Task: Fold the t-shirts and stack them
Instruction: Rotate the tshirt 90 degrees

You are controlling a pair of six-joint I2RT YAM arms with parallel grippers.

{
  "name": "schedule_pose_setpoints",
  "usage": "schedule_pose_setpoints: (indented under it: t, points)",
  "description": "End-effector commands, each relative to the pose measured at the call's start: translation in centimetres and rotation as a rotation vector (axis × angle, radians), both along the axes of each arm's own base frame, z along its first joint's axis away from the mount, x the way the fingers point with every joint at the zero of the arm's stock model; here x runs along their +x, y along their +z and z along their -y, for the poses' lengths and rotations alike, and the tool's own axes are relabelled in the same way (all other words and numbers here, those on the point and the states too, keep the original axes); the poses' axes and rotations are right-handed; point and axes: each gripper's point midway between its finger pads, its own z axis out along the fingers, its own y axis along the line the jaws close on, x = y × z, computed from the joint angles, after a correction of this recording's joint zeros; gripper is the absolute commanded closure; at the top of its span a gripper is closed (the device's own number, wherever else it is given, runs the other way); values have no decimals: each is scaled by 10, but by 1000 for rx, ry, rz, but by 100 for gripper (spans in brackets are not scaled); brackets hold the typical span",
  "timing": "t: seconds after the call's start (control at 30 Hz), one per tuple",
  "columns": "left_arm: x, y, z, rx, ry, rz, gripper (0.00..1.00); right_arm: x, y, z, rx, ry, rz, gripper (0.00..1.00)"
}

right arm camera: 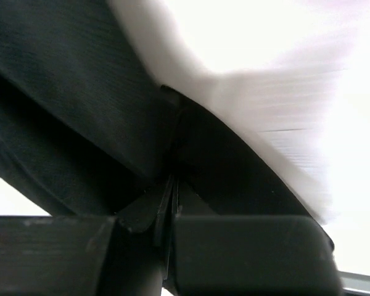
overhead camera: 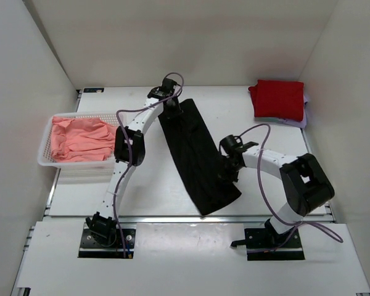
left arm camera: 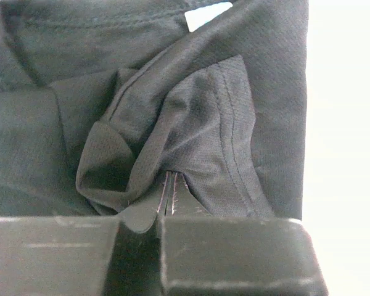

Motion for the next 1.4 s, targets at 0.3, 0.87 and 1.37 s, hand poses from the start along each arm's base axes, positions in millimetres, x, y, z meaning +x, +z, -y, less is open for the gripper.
schedule_pose_setpoints:
  t: [0.3, 0.87, 1.37]
  points:
    - [24, 1, -25, -58, 34, 38, 98, -41, -27, -102, 53, 147, -81, 100]
    - [-134, 300, 7, -420, -256, 344, 49, 63, 130, -74, 249, 438, 569, 64]
    - [-418, 59, -72, -426, -77, -112, 45, -76, 54, -14, 279, 218, 221, 40]
